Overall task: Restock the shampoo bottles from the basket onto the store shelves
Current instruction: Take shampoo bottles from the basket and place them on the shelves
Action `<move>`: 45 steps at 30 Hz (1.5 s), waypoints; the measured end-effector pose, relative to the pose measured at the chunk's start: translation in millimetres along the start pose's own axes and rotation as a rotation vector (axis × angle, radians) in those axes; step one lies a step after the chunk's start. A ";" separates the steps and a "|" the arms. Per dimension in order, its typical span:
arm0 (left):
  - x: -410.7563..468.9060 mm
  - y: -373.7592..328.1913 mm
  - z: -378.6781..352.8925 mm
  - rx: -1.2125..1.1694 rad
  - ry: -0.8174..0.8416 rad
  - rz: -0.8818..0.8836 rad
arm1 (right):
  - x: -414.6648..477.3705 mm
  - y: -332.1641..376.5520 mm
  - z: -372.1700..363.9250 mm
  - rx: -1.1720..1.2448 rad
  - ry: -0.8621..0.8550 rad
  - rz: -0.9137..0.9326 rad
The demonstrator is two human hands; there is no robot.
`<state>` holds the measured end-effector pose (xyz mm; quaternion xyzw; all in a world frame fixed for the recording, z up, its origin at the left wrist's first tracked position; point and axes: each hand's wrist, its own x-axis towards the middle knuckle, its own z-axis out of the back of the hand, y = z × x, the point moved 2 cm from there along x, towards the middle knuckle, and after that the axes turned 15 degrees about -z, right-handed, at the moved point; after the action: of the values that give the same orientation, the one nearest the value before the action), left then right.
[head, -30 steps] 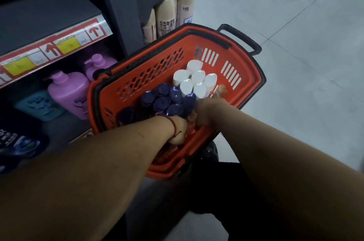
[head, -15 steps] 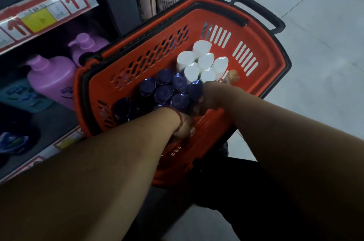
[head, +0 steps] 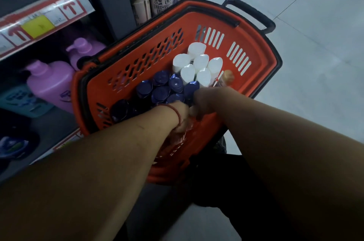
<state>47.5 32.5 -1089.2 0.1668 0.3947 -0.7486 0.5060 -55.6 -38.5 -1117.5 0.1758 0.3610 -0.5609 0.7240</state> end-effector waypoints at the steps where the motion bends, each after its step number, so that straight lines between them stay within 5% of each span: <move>1: -7.4 2.9 6.7 -0.032 0.040 -0.004 | -8.8 1.6 3.3 0.012 -0.020 0.017; 5: -55.7 11.9 39.0 -0.250 -0.031 -0.020 | -57.1 9.2 16.0 0.110 -0.107 0.089; 17: -193.4 32.5 76.0 -0.590 -0.802 -0.160 | -205.2 -19.6 102.3 0.978 -0.360 0.223; 21: -221.0 28.7 75.3 -0.956 -0.923 -0.302 | -218.3 -4.8 103.7 1.490 -0.333 0.380; 24: -233.9 31.6 72.9 -1.245 -0.835 -0.338 | -219.6 14.6 108.8 1.726 -0.279 0.414; 26: -238.4 33.0 71.6 -1.391 -0.765 -0.353 | -218.3 24.0 115.9 1.839 -0.227 0.396; 29: -239.4 34.9 71.7 -1.514 -0.882 -0.300 | -216.5 35.5 120.9 2.068 -0.020 0.296; 32: -234.8 49.2 71.9 -1.584 -1.043 -0.247 | -210.7 43.9 121.6 2.112 0.197 0.301; 36: -234.3 56.5 72.7 -1.765 -1.038 -0.221 | -205.6 49.7 123.1 2.034 0.364 0.370; 45: -225.3 51.3 83.6 -1.772 -1.100 -0.198 | -194.8 49.7 123.0 2.089 0.297 0.372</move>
<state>203.0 100.9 -911.7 -0.6599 0.5292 -0.2023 0.4934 9.7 29.2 -901.5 0.8272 -0.2457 -0.4458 0.2381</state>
